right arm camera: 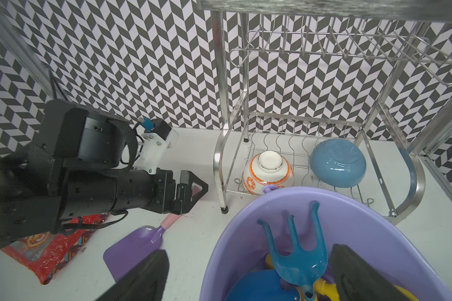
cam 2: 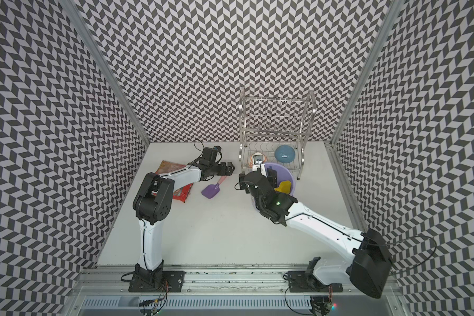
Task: Organize the gardening tools
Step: Pick up the gardening tool from the center of the board.
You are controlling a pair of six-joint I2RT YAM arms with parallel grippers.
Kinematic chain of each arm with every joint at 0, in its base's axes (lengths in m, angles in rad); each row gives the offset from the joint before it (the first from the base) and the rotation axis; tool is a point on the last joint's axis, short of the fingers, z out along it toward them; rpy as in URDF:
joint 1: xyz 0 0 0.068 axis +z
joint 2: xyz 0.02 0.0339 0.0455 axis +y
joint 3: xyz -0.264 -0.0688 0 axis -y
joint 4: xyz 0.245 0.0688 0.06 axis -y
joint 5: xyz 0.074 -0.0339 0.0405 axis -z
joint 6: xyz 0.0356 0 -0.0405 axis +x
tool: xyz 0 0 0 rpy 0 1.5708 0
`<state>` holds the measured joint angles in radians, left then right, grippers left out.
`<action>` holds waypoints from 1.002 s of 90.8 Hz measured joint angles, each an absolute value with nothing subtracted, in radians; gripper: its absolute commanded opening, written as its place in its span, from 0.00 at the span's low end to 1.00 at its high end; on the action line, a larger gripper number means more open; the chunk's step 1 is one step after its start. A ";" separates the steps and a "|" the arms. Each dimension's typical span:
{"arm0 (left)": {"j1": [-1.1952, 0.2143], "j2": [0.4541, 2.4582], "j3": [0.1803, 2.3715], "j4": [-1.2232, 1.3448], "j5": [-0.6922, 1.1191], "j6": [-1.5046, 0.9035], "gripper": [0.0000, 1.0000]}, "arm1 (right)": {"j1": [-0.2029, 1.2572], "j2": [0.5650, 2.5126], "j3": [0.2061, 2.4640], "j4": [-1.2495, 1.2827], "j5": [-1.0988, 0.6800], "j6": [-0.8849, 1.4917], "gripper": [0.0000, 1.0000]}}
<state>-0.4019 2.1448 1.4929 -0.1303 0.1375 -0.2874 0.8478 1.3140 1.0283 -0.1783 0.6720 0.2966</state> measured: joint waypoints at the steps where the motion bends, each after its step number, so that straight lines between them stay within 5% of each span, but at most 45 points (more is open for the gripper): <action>1: -0.403 2.147 1.493 -0.131 0.142 -0.286 1.00 | 0.848 1.314 1.028 -0.178 0.673 0.297 1.00; 91: -0.493 2.002 1.166 -0.001 0.544 -0.188 0.88 | 0.848 1.276 0.991 -0.183 0.706 0.317 1.00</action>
